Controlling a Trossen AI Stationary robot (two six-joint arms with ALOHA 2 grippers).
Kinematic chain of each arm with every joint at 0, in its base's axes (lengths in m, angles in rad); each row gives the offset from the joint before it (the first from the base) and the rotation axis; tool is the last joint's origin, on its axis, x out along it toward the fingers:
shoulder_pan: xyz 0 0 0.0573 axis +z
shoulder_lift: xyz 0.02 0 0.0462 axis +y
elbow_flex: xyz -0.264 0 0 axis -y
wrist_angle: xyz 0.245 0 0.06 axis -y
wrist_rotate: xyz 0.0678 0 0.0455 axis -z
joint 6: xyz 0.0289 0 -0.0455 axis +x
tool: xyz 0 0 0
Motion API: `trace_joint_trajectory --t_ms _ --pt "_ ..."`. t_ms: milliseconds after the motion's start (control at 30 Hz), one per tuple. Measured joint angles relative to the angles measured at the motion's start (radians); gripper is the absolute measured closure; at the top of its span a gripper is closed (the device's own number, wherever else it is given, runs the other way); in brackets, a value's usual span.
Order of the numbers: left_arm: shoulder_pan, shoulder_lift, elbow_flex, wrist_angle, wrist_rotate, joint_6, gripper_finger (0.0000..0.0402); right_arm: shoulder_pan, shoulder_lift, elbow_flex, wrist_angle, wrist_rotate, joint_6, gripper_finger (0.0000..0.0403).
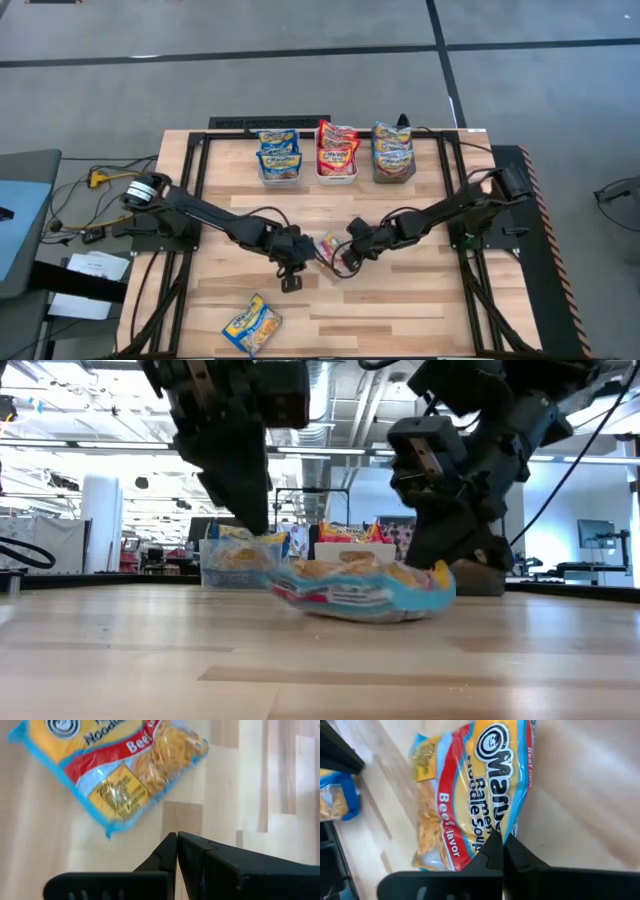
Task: Sort Maruchan noodles
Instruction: Put the light blue noodle pack into the black bin
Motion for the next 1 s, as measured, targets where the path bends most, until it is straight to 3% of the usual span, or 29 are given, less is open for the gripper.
trace_joint_trajectory --t_ms 267,600,1000 --pt "0.010 -0.129 0.000 -0.060 -0.106 0.067 0.0401 -0.002 -0.168 0.000 -0.199 0.101 -0.104 0.0402" --pt "0.106 -0.281 0.000 -0.114 -0.283 0.201 0.0401 -0.064 -0.396 0.002 -0.397 0.226 -0.262 0.0403" --pt "0.235 -0.393 -0.002 -0.235 -0.309 0.217 0.0401 -0.215 -0.568 0.002 -0.488 0.238 -0.525 0.0403"
